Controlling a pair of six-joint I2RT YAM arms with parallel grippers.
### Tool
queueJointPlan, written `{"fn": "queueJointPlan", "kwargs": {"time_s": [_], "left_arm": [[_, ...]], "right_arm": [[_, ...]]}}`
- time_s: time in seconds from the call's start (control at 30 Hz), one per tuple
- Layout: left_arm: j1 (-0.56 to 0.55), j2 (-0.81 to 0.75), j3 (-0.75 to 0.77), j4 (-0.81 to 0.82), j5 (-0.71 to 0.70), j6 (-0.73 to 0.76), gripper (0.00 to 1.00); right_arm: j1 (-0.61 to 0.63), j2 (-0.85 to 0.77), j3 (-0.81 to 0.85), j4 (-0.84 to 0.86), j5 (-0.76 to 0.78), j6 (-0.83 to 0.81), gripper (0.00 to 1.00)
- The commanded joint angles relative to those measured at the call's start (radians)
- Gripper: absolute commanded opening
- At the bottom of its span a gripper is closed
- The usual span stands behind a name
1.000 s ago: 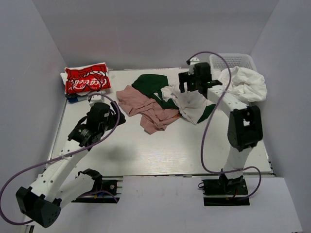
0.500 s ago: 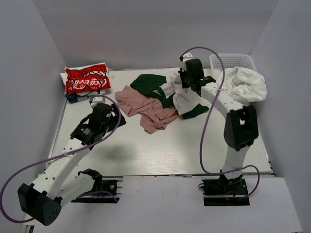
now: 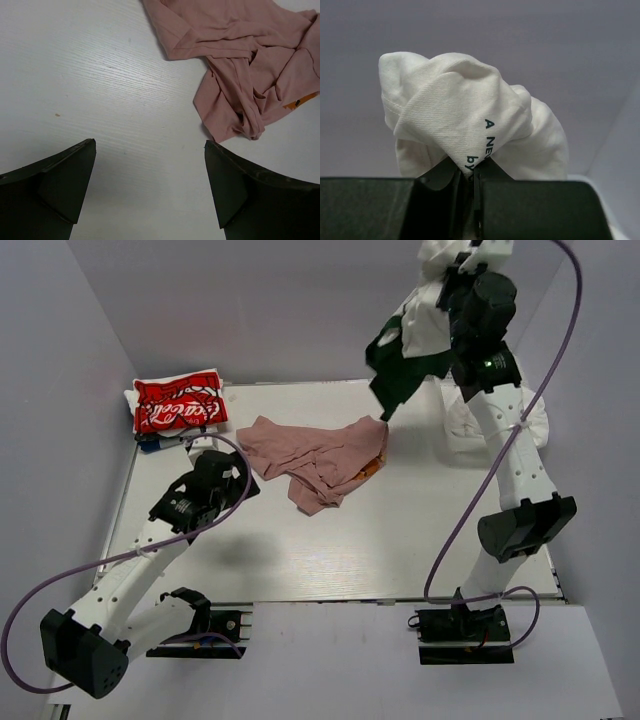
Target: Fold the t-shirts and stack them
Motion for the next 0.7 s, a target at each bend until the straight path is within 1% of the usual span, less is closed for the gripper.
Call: {"fn": "queueJointPlan", "kwargs": {"time_s": [0.0, 0.07, 0.17, 0.27, 0.33, 0.4, 0.47, 0.5, 0.53, 0.57, 0.6, 0.63, 0.67], "left_arm": [[0.003, -0.003, 0.056, 0.003, -0.039, -0.005, 1.00], [0.003, 0.016, 0.066, 0.003, -0.050, -0.005, 1.00], [0.003, 0.025, 0.086, -0.006, -0.059, -0.005, 1.00], [0.003, 0.046, 0.086, -0.006, -0.068, -0.005, 1.00], [0.003, 0.075, 0.086, 0.013, -0.059, -0.005, 1.00], [0.003, 0.094, 0.086, 0.024, -0.050, -0.005, 1.00], [0.003, 0.131, 0.086, 0.033, -0.050, -0.005, 1.00], [0.003, 0.146, 0.098, 0.044, -0.041, -0.005, 1.00], [0.003, 0.164, 0.121, 0.044, -0.040, 0.006, 1.00], [0.003, 0.186, 0.138, 0.032, -0.030, 0.006, 1.00], [0.003, 0.232, 0.171, 0.032, -0.030, 0.006, 1.00], [0.003, 0.255, 0.185, 0.018, -0.030, 0.006, 1.00], [0.013, 0.276, 0.198, 0.018, -0.039, 0.006, 1.00]], "right_arm": [[-0.057, 0.058, 0.139, 0.104, 0.174, -0.107, 0.00], [-0.092, 0.075, 0.156, 0.174, 0.273, -0.159, 0.00], [-0.155, 0.070, 0.141, 0.269, 0.356, -0.263, 0.00], [-0.212, 0.072, 0.089, 0.349, 0.384, -0.296, 0.00], [-0.252, 0.082, 0.038, 0.329, 0.361, -0.299, 0.00], [-0.264, 0.114, -0.006, 0.282, 0.359, -0.281, 0.00], [-0.309, 0.131, -0.098, 0.263, 0.341, -0.250, 0.00], [-0.324, 0.150, -0.117, 0.198, 0.314, -0.232, 0.00], [-0.327, 0.179, -0.138, 0.170, 0.288, -0.210, 0.00], [-0.338, 0.209, -0.134, 0.139, 0.281, -0.168, 0.04], [-0.340, 0.226, -0.126, 0.015, 0.272, -0.141, 0.20], [-0.344, 0.251, -0.099, -0.023, 0.261, -0.082, 0.53], [-0.346, 0.275, -0.051, -0.104, 0.241, -0.048, 0.90]]}}
